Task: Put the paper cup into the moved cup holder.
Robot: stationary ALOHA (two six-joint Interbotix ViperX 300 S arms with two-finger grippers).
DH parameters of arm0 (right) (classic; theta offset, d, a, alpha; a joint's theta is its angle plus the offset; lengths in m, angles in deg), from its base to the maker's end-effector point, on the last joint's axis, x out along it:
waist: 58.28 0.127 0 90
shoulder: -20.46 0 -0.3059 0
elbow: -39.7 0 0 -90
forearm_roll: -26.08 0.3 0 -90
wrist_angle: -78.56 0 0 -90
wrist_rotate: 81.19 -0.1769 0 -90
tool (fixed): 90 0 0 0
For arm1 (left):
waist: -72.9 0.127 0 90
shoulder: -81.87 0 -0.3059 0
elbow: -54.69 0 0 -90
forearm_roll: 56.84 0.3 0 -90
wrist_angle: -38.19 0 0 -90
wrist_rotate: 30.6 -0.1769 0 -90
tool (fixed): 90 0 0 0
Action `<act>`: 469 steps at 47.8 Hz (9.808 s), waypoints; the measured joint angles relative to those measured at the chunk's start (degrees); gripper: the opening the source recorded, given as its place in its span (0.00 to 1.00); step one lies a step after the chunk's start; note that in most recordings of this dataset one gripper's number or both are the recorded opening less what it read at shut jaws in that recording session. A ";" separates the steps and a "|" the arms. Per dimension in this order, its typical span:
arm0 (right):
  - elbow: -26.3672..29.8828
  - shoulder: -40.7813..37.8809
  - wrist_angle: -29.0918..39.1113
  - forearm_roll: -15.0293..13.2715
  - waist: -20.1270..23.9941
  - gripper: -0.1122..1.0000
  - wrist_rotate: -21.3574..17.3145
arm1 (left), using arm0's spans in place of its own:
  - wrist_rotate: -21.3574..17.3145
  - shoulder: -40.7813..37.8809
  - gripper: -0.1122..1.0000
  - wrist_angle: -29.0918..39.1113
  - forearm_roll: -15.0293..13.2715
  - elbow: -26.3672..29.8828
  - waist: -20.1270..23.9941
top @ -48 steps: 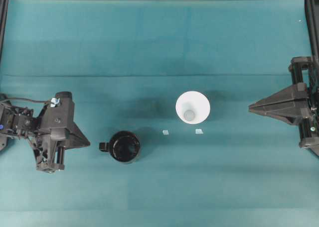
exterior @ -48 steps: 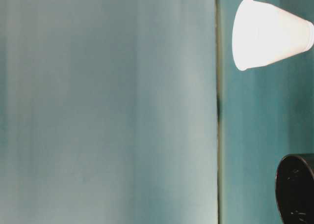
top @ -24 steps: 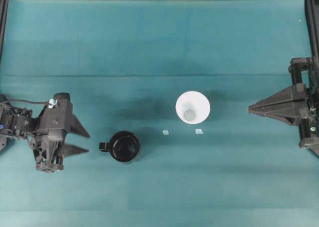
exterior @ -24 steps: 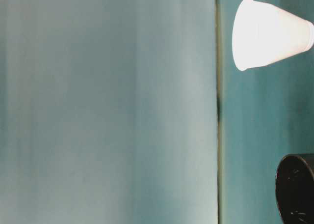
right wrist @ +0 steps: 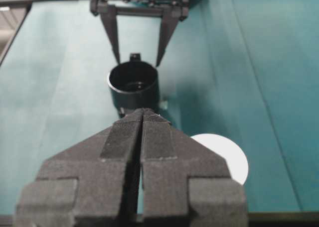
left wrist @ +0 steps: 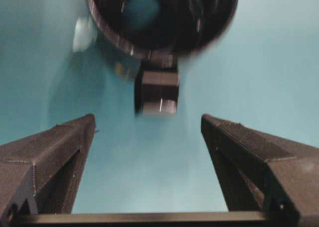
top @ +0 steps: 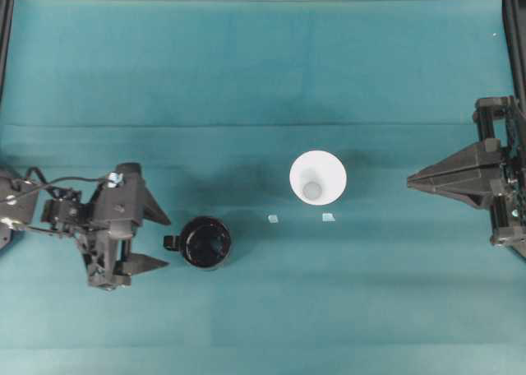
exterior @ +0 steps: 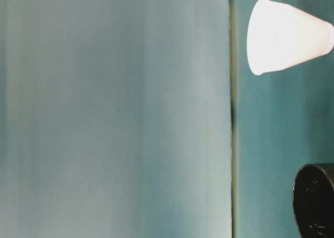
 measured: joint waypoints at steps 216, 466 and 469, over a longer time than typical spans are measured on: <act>0.00 -0.09 1.23 0.00 -0.70 0.07 0.00 | -13.89 -15.03 0.28 4.13 0.00 20.30 7.56; 49.31 -47.20 58.62 4.57 -13.62 0.03 -15.91 | -10.72 9.67 0.78 7.47 0.09 3.43 7.56; 50.19 -48.60 57.92 4.66 -12.83 0.03 -15.82 | -10.72 9.67 0.78 7.56 0.09 3.43 7.65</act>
